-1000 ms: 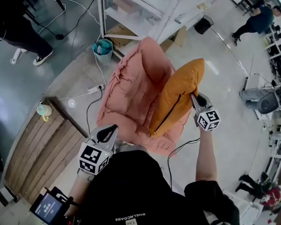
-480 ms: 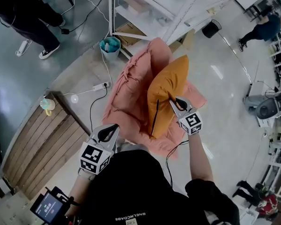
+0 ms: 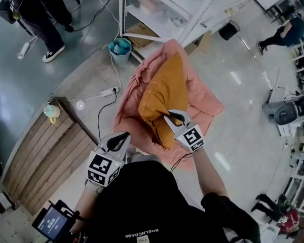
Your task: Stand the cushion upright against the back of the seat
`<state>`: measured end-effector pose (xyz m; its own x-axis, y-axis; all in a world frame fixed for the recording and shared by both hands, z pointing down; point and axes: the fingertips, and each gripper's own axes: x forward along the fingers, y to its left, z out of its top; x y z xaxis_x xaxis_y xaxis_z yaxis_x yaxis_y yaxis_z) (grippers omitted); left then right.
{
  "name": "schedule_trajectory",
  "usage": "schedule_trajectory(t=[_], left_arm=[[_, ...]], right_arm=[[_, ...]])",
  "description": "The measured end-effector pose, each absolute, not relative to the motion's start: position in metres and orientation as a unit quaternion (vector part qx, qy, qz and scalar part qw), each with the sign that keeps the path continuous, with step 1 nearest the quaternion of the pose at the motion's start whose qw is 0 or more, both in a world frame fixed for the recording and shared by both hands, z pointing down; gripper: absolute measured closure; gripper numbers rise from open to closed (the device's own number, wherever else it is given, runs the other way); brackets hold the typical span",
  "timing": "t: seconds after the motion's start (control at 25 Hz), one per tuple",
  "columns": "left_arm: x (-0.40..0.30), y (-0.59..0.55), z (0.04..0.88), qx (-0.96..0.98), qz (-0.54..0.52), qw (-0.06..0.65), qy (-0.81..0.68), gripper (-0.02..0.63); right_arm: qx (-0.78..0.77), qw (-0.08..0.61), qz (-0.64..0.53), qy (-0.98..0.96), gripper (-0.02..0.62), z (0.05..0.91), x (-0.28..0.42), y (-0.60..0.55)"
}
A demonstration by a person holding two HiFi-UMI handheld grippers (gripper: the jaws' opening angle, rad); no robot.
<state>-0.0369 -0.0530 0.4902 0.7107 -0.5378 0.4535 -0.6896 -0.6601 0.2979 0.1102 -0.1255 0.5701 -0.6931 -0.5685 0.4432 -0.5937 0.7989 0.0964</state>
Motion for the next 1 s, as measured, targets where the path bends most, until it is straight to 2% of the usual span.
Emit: schedule_trajectory(t=[0.6, 0.76, 1.0], left_arm=[[-0.043, -0.056, 0.493, 0.892, 0.169, 0.231, -0.350, 0.575], [-0.041, -0.058, 0.492, 0.893, 0.170, 0.230, -0.349, 0.575], [-0.038, -0.060, 0.490, 0.893, 0.172, 0.231, -0.347, 0.575]], right_arm=[[0.237, 0.176, 0.068, -0.953, 0.557, 0.557, 0.059, -0.064], [0.279, 0.166, 0.106, -0.940, 0.503, 0.567, 0.061, -0.078], [0.283, 0.157, 0.157, -0.933, 0.461, 0.568, 0.064, -0.085]])
